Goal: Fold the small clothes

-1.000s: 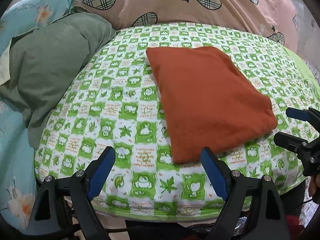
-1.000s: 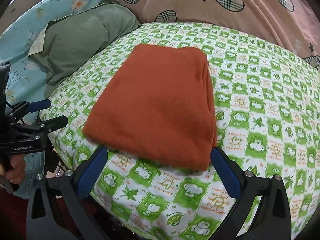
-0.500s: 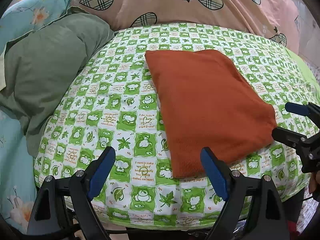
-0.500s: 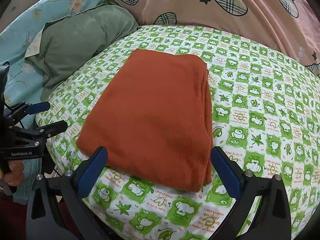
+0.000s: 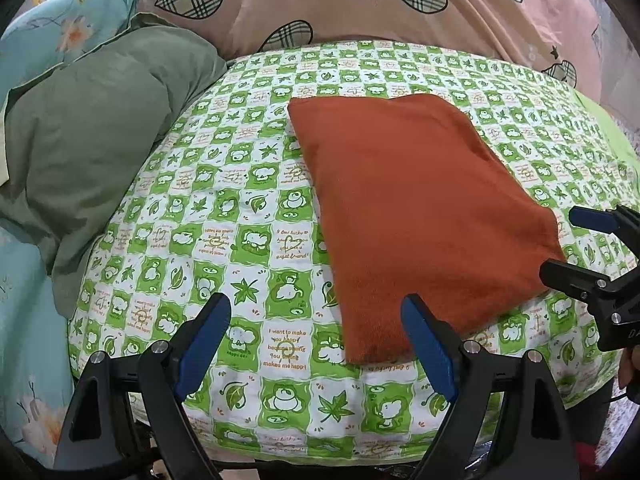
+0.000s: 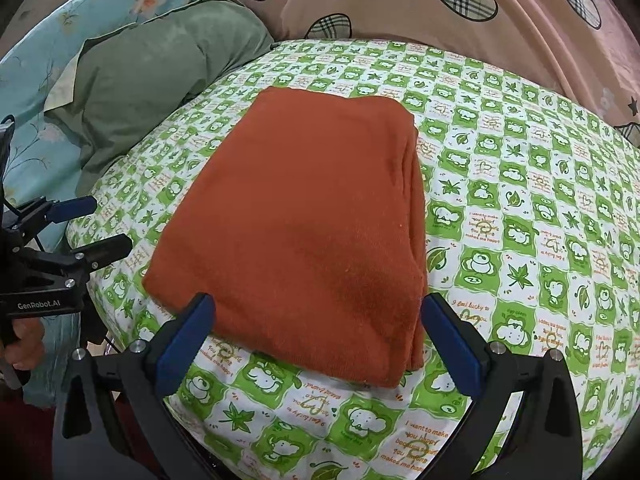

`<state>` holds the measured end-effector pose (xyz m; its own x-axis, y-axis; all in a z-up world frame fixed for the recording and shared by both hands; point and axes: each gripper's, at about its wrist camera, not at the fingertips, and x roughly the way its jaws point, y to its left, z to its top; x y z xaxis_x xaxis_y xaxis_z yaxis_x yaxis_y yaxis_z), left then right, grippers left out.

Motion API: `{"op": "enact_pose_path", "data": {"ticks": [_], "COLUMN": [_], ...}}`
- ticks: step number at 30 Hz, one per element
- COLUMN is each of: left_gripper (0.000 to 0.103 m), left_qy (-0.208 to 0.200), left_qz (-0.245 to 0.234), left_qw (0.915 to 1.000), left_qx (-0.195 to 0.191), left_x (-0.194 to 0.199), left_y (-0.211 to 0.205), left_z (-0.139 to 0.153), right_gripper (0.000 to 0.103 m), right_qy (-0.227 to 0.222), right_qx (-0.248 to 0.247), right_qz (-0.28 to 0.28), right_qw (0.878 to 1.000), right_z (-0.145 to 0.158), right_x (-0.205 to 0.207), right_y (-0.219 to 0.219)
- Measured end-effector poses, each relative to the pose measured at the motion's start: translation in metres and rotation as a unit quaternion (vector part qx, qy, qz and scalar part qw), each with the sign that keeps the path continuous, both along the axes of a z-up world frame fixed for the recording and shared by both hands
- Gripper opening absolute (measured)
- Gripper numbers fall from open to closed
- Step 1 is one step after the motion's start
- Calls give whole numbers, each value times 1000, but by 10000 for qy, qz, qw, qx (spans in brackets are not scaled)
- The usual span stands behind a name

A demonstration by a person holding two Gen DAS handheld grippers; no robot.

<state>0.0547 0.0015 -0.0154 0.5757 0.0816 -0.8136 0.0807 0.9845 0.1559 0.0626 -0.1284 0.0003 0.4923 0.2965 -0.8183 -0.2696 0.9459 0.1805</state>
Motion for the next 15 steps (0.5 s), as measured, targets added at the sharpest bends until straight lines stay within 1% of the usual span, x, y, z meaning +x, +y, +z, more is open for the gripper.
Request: {"op": "enact_pose_path", "data": {"ticks": [15], "left_gripper": [88], "left_qy": [6], "left_qz": [-44], "left_qw": [10000], "left_qx": [49], "left_x": [6], "left_y": [-4], "left_z": [-3], "right_gripper": [102], "right_qy": [-19], "right_qx": [27], "right_qz": [-26], "right_qw": [10000], "right_z": [2], "right_x": [3], "right_y": [1]}}
